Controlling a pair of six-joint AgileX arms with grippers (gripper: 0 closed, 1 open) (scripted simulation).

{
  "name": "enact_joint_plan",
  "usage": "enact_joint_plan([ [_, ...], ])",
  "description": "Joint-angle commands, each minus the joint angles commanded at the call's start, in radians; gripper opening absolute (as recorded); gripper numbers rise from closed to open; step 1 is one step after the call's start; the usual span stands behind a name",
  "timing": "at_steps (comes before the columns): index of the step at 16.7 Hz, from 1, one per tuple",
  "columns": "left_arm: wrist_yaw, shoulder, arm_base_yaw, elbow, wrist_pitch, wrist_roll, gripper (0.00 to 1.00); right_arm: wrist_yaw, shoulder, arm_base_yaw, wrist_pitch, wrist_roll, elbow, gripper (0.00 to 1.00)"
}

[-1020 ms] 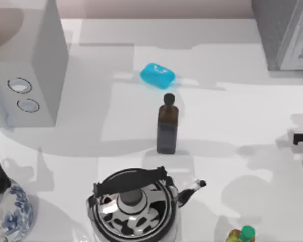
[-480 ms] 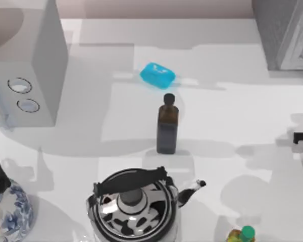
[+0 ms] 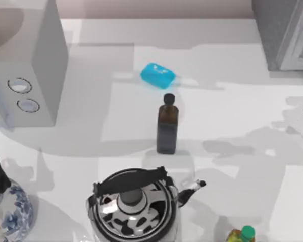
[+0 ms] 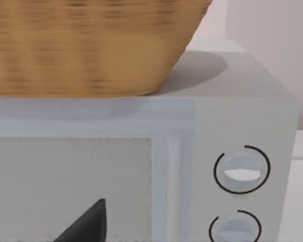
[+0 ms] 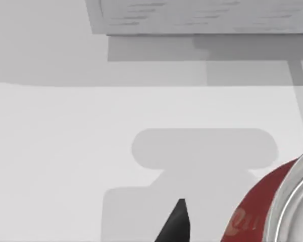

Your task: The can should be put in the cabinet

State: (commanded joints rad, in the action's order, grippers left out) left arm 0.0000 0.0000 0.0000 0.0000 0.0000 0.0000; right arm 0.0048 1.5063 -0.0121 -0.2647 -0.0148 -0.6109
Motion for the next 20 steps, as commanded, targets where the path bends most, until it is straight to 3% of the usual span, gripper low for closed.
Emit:
enact_joint_plan([
  [4,0.0,0.0,0.0,0.0,0.0,0.0,1.0,-0.003,-0.161,-0.001,0.256,0.002,-0.101,0.0],
  [7,0.0,0.0,0.0,0.0,0.0,0.0,1.0,-0.004,-0.231,-0.001,0.341,0.003,-0.143,0.0],
  [15,0.0,0.0,0.0,0.0,0.0,0.0,1.0,-0.004,-0.269,0.0,0.344,0.002,-0.119,0.0],
  [20,0.0,0.0,0.0,0.0,0.0,0.0,1.0,-0.004,-0.537,0.003,0.326,0.005,0.038,0.0],
])
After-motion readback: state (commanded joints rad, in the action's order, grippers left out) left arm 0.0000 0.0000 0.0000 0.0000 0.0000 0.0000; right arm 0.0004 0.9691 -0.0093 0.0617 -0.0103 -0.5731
